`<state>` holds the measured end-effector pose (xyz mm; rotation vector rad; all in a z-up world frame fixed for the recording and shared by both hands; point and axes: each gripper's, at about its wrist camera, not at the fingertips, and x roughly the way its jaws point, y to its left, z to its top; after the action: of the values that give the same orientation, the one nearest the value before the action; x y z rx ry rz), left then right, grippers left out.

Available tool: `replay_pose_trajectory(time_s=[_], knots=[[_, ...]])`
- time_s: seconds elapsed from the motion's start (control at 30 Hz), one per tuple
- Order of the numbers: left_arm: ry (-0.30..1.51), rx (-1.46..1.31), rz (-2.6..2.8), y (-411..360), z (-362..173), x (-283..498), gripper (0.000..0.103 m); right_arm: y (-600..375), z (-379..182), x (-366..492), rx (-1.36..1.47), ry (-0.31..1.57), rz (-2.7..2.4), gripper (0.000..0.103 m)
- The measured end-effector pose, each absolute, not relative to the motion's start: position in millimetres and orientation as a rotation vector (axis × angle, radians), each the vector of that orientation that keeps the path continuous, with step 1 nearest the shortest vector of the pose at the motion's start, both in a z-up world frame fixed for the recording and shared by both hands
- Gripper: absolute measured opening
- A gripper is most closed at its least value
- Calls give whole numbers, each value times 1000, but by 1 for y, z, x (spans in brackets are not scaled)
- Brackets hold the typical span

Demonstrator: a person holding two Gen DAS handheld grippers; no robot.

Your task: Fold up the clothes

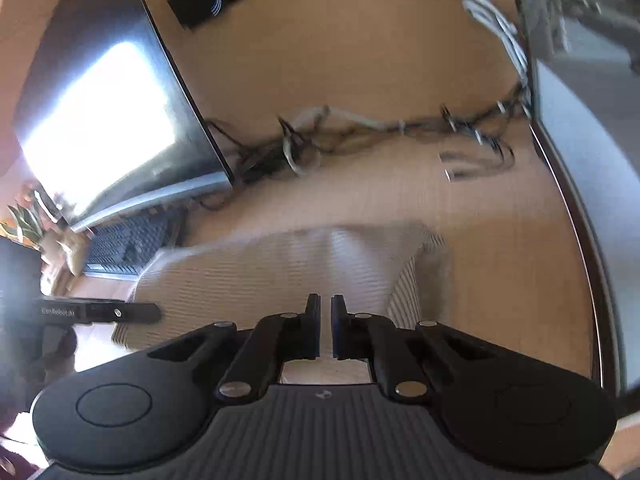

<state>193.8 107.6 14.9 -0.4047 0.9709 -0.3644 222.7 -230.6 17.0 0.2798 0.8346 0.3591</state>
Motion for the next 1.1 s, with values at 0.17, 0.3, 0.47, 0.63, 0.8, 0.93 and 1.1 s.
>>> replay_pose_trajectory(time_s=[0.17, 0.3, 0.47, 0.63, 0.8, 0.93, 1.1], knots=[[983, -502, -340, 118, 3, 198, 73, -234, -8, 228, 333, 867, 292, 28], [1000, -536, -315, 109, -10, 207, 89, -224, -17, 241, 268, 837, 267, 66], [1013, -567, -276, 98, -25, 218, 68, -202, -40, 254, 207, 864, 227, 58], [960, -566, -302, 105, 0, 213, 36, -195, 0, 244, 180, 791, 309, 19], [918, -542, -356, 108, 25, 193, 36, -215, 38, 226, 259, 750, 370, 18], [997, -522, -313, 111, -3, 185, 37, -218, 11, 216, 249, 825, 331, 18], [1008, -455, -295, 114, -28, 183, 41, -211, -30, 217, 143, 867, 274, 20]])
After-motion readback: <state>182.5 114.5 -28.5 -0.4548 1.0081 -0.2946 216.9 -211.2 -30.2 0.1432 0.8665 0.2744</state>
